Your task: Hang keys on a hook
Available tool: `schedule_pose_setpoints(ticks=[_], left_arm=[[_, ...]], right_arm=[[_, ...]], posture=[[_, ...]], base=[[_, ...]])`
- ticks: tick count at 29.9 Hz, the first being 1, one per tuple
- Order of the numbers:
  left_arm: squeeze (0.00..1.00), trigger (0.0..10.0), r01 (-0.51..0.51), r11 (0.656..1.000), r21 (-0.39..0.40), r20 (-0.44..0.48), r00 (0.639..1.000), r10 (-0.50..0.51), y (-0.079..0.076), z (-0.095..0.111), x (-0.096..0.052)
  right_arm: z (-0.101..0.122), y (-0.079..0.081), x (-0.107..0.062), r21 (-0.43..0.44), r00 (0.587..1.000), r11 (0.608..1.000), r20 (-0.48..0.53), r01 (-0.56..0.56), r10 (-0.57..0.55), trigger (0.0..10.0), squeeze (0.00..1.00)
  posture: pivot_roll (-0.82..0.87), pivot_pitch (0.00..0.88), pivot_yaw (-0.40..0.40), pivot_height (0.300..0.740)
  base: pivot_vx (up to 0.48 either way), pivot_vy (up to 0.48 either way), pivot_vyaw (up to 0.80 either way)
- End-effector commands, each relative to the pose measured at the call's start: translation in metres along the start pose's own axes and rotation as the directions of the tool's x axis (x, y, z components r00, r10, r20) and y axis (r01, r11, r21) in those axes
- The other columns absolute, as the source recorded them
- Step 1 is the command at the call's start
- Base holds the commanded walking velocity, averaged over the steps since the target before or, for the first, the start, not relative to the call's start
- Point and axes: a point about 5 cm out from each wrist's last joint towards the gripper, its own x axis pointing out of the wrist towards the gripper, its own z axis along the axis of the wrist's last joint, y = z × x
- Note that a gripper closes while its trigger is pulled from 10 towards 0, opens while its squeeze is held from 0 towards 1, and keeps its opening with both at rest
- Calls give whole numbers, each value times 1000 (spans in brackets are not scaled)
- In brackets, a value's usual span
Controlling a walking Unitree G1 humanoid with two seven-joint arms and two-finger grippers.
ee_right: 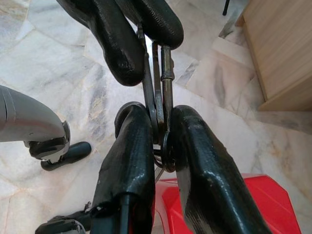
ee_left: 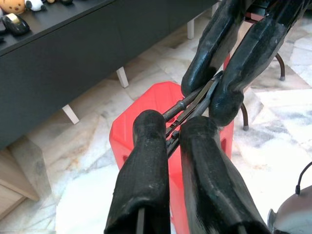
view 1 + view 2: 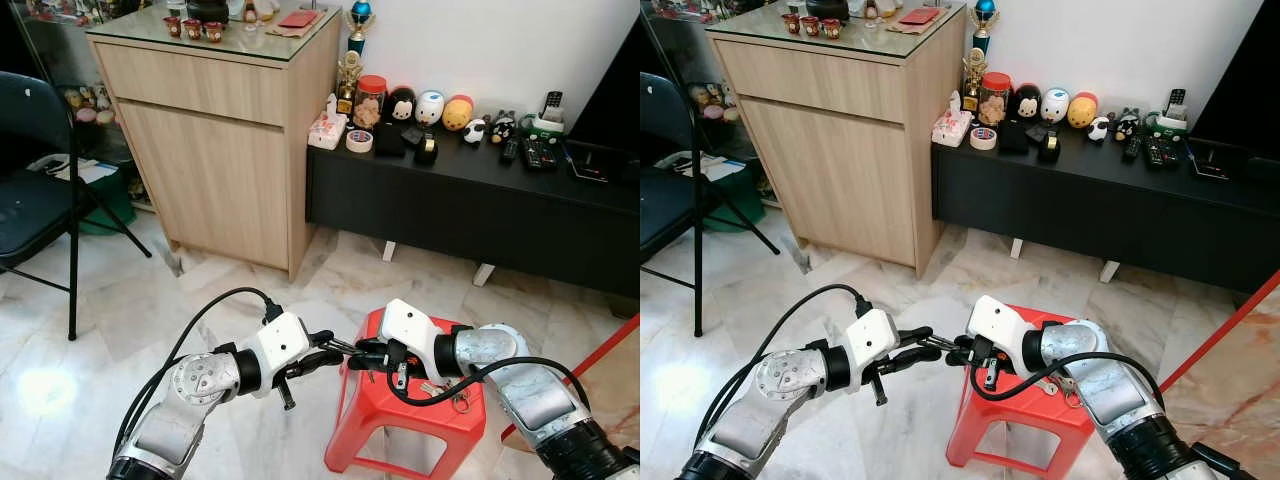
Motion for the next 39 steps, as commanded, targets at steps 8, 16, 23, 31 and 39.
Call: schedule_pose_setpoints(ticks=[8,16,23,31,39], left_arm=[[0,10000,53,999,-3,-83,995,-54,-10,-16,2],[1000,10000,49,999,1,-52,997,-49,-6,-11,2],[0,10000,75,996,45,-97,993,-71,-7,-17,2],[0,10000,76,997,22,-110,991,-73,-8,-19,3],[0,10000,-23,998,57,-107,994,29,6,-21,1]], right_arm=[[7,-7,-3,-20,999,999,21,38,-38,10000,0],[9,-7,-3,-25,999,999,24,38,-38,10000,0],[10,-7,-1,-33,999,999,27,31,-30,10000,0],[11,-6,-1,-37,999,999,28,26,-25,10000,0],[11,-5,0,-39,1000,999,26,18,-17,10000,0]], posture=[[25,0,-88,740],[25,0,-88,740],[23,1,-87,740],[25,2,-88,740],[25,7,-87,740]], base=[[0,0,0],[0,0,0],[0,0,0],[0,0,0],[0,0,0]])
